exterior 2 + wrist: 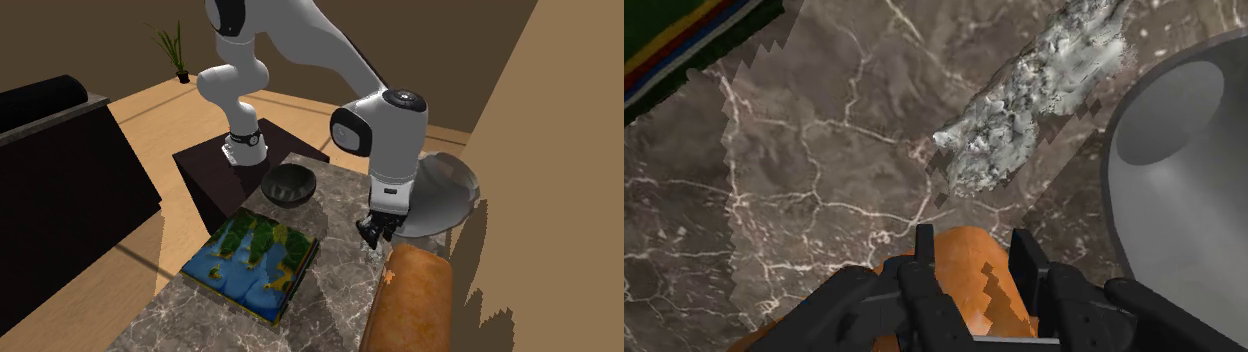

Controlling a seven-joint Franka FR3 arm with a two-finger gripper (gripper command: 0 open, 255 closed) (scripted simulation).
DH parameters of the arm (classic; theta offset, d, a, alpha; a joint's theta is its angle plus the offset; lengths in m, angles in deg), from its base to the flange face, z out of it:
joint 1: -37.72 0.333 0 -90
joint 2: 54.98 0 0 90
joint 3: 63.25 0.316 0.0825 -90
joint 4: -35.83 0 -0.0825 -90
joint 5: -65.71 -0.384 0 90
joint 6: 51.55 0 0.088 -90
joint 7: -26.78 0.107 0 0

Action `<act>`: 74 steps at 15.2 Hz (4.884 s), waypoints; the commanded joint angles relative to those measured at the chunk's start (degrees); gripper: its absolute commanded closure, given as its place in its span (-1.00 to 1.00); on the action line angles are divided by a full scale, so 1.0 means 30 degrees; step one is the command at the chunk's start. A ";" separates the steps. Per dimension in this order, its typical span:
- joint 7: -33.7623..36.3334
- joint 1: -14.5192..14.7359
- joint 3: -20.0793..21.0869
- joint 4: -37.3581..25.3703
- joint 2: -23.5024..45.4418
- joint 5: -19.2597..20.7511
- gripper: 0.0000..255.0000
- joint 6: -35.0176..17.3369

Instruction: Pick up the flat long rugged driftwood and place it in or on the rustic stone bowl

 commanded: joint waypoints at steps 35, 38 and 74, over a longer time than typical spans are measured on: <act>0.4087 -0.1055 0.0093 0.4834 -0.1432 -0.5053 -1.00 -0.5223; 0.6778 -0.1009 0.0118 0.4992 -0.2243 -0.6451 -1.00 -0.2046; 0.7711 -0.1247 0.0617 0.4689 -0.2603 -0.6227 1.00 -0.1180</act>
